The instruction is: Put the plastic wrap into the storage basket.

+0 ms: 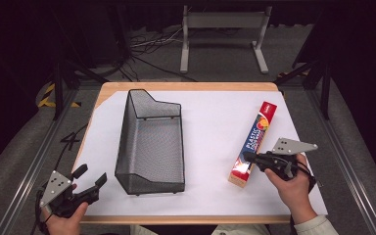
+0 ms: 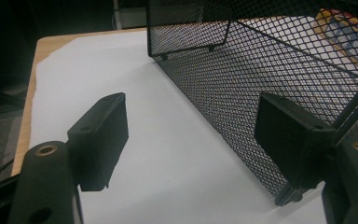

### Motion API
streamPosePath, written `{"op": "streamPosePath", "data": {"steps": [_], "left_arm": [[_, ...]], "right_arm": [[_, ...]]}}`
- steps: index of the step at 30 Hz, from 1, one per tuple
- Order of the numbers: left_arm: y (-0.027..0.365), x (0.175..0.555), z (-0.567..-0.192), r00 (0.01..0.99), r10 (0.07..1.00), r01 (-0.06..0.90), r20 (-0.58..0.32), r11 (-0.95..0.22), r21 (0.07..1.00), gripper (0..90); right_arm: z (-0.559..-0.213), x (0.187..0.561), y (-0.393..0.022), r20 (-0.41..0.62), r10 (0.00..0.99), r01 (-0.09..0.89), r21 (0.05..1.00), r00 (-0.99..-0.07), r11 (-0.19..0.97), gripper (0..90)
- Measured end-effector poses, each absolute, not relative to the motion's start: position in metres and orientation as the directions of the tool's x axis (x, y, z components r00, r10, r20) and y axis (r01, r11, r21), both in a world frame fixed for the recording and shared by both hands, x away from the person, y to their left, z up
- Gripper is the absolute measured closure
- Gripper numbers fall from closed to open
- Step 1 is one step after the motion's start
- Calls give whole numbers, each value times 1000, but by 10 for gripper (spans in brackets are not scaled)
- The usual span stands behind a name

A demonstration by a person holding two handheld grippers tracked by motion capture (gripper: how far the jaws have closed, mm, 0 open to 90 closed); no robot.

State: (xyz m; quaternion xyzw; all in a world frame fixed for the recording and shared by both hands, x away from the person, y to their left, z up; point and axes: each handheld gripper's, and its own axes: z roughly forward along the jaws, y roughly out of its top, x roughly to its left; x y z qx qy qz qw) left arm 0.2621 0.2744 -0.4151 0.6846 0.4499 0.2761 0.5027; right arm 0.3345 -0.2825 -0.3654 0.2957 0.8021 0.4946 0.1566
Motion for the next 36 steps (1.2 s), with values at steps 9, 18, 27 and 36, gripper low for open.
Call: {"op": "streamPosePath", "data": {"steps": [9,18,27,36], "left_arm": [[274,263,-416,448,892,341,-66,-102,935,263],[273,264,-416,446,893,348,-66,-105,932,261],[274,264,-416,445,893,348,-63,-108,931,259],[274,264,-417,442,895,349,-66,-103,932,256]], "right_arm": [[-361,353,-248,77,605,399,816,-793,419,900],[-368,366,-230,105,617,483,728,-780,487,900],[-388,372,-217,67,618,502,654,-784,566,900],[-400,373,-210,57,616,536,559,-786,632,900]]}}
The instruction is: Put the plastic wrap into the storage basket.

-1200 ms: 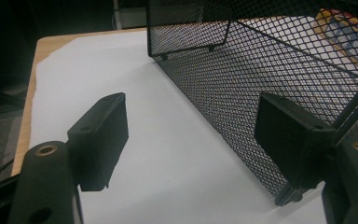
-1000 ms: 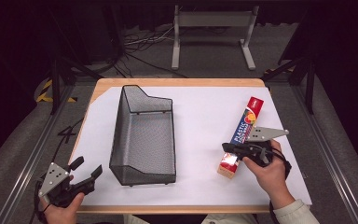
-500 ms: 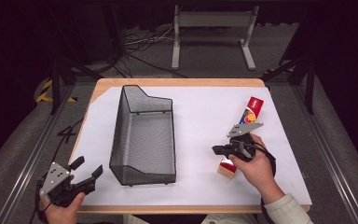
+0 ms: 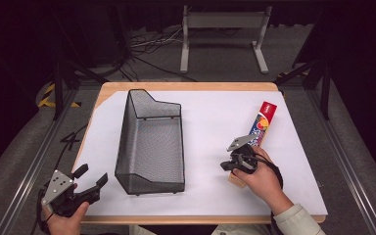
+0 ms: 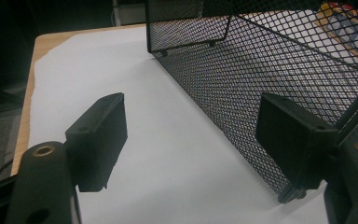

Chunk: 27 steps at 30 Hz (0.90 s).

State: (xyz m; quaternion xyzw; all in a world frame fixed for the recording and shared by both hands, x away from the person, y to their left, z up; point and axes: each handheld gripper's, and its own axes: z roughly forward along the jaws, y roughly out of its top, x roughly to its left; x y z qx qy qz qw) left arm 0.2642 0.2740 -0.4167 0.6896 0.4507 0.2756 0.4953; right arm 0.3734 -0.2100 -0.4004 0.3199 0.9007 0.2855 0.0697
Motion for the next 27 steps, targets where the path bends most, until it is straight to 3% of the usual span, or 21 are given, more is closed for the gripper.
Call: {"op": "streamPosePath", "data": {"steps": [10,27], "left_arm": [[273,268,-416,448,891,347,-71,-101,932,254],[264,284,-413,456,887,322,-71,-89,943,253]], "right_arm": [[-395,366,-214,69,632,581,480,-772,658,900],[-385,339,-265,82,700,673,371,-710,639,900]]}}
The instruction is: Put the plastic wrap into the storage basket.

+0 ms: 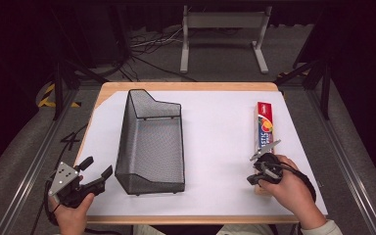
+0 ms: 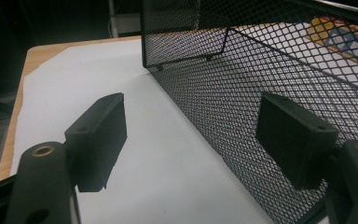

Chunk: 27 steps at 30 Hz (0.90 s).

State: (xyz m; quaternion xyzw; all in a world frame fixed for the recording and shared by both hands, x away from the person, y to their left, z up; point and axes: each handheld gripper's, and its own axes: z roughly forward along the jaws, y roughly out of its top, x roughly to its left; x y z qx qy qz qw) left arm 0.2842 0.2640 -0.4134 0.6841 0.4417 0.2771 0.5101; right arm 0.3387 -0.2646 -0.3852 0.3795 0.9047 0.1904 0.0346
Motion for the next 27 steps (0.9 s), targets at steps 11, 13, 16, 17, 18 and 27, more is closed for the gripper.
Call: {"op": "streamPosePath", "data": {"steps": [11,13,16,17,18,27], "left_arm": [[265,284,-413,448,891,320,-77,-79,944,253],[266,284,-413,447,891,320,-78,-78,944,254],[266,283,-413,441,894,323,-80,-75,943,254],[266,282,-414,440,895,322,-80,-74,944,254],[267,282,-414,441,894,322,-78,-77,944,254],[267,282,-414,436,897,323,-74,-79,943,254]], "right_arm": [[-379,332,-290,79,746,726,319,-661,609,900],[-377,331,-299,75,756,734,317,-651,601,900],[-375,329,-304,53,767,741,309,-639,596,900],[-374,329,-308,35,772,743,303,-634,596,900],[-373,328,-310,29,779,749,301,-626,590,900],[-373,330,-317,47,780,752,308,-624,583,874]]}}
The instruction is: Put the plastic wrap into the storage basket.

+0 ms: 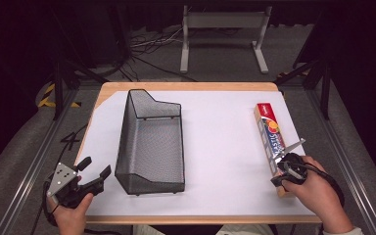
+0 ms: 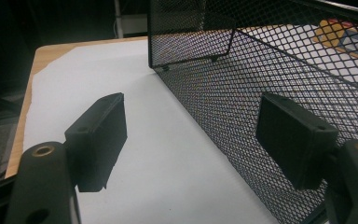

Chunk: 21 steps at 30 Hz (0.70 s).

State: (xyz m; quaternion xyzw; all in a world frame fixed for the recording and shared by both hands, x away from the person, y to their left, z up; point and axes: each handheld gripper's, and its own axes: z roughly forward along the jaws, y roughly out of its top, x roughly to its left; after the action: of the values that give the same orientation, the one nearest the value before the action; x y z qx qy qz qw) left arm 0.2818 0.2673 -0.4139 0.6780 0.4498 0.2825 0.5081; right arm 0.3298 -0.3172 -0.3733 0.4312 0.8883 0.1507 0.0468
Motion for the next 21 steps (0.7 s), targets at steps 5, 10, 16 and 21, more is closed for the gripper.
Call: {"op": "streamPosePath", "data": {"steps": [5,10,16,21], "left_arm": [[267,283,-414,437,897,323,-74,-79,943,254],[267,283,-414,437,897,322,-73,-81,943,253],[267,283,-414,432,899,323,-75,-76,943,251],[267,284,-416,431,899,328,-72,-82,941,245]], "right_arm": [[-362,326,-320,76,759,707,434,-646,558,744],[-351,322,-320,48,720,613,565,-692,552,604],[-343,319,-321,30,716,543,675,-697,500,481],[-334,317,-333,85,785,519,793,-613,319,411]]}}
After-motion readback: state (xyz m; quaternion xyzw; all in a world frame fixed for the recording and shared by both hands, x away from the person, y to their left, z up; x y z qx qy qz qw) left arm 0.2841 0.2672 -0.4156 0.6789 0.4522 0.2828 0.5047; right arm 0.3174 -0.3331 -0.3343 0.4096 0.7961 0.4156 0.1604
